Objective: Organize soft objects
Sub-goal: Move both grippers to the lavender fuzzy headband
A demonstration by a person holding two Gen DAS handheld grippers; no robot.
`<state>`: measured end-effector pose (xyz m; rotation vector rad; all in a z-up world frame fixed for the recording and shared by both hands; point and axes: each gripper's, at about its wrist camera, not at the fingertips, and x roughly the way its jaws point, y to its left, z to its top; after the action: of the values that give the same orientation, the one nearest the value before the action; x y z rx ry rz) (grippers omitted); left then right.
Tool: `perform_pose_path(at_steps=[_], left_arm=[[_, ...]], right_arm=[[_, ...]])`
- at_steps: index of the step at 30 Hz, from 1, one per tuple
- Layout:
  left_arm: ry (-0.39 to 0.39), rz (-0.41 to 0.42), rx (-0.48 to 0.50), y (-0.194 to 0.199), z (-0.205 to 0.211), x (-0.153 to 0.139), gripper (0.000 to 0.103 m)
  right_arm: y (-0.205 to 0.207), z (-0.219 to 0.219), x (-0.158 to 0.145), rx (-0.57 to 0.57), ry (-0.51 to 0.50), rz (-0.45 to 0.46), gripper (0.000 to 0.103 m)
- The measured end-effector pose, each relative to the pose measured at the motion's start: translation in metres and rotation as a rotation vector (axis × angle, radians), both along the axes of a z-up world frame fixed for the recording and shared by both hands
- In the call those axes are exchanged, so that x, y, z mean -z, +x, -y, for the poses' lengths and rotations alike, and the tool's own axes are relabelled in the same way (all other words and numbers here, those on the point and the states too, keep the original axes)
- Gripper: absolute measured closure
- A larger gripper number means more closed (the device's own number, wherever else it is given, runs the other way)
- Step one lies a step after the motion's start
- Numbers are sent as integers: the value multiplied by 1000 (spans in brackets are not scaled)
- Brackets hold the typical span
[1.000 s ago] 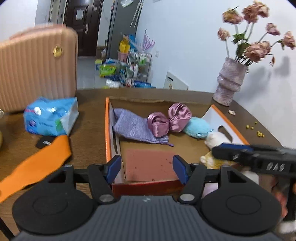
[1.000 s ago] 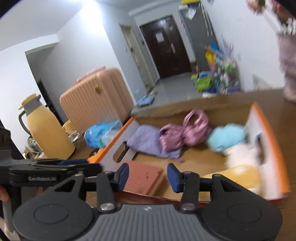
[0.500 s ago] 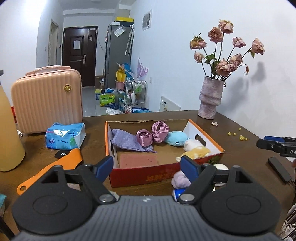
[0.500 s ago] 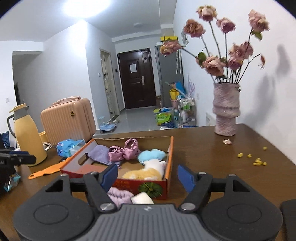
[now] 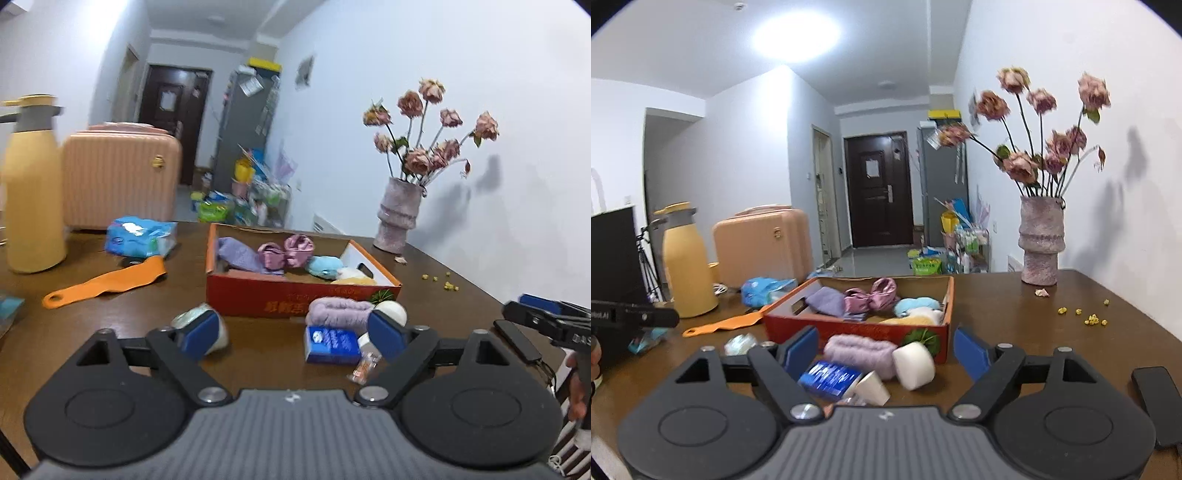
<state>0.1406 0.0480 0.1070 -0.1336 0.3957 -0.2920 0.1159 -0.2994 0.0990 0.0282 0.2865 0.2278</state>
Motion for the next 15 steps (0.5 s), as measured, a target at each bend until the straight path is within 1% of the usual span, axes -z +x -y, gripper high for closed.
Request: perform_pose_path(at_steps=[2, 4, 6, 8, 9, 11, 13, 15], left_arm=[[17, 37, -26, -27, -5, 10, 10], [49, 62, -42, -52, -6, 19, 6], [96, 99, -44, -78, -5, 29, 4], [125, 108, -48, -94, -5, 35, 4], [136, 105, -44, -99, -5, 37, 3], [134, 96, -29, -103, -6, 38, 3], [136, 93, -33, -102, -8, 38, 3], [133, 82, -44, -96, -9, 42, 3]], right_arm=[[-23, -4, 7, -4, -31, 18, 17], [-43, -6, 14, 10, -37, 28, 15], [-61, -5, 24, 14, -15, 12, 14], [-73, -4, 34, 10, 20, -21, 14], [-78, -3, 39, 5, 33, -38, 14], [-81, -2, 46, -8, 32, -72, 14], [-81, -1, 48, 6, 30, -79, 14], [-79, 0, 48, 10, 50, -76, 14]])
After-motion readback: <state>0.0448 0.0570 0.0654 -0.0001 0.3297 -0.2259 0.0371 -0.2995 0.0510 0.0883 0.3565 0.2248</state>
